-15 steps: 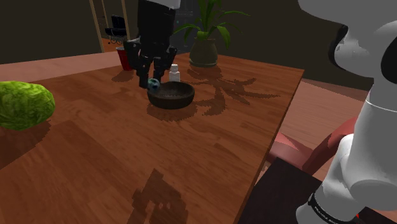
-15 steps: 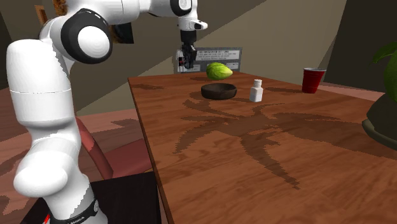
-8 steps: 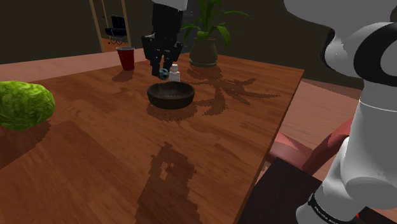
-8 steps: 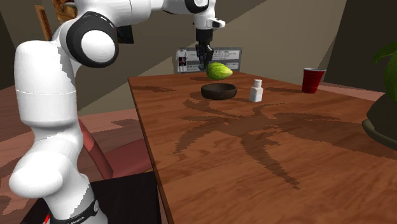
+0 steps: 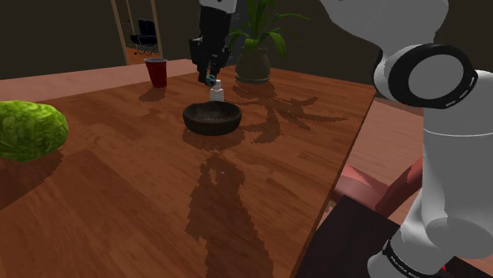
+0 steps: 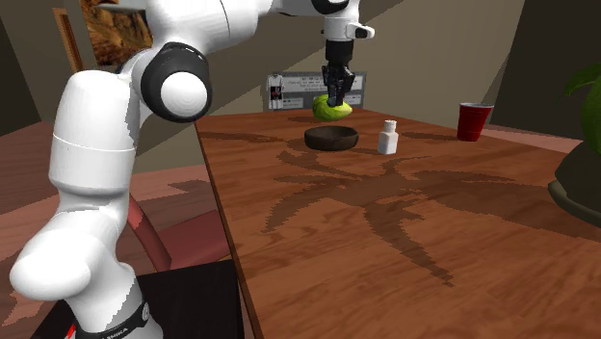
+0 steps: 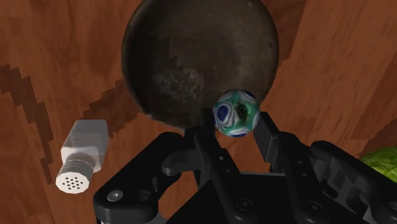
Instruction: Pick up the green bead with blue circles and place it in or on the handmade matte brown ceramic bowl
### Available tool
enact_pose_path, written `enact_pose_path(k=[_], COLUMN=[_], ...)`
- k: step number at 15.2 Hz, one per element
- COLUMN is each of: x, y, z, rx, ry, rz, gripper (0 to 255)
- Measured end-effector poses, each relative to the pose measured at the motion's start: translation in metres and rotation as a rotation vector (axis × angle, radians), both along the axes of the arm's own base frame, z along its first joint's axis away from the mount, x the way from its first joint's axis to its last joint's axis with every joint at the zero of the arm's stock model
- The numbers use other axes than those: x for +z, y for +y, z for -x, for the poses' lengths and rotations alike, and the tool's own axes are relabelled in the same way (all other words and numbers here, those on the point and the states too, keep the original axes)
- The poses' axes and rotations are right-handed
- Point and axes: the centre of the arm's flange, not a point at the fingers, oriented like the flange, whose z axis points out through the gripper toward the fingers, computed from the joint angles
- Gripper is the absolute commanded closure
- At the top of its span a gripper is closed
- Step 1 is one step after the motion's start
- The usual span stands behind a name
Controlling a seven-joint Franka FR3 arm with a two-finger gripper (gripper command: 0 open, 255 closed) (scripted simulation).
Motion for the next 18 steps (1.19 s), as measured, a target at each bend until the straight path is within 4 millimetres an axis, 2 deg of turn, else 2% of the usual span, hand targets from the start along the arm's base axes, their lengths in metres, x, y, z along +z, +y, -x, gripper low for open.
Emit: enact_pose_path(k=[14, 18], x=[-0.07, -0.075], y=[-0.003, -0.004], z=[-0.002, -0.002], rx=[0.001, 0.001], ry=[-0.001, -0.001], rz=[0.0, 0.0], gripper=[255, 255])
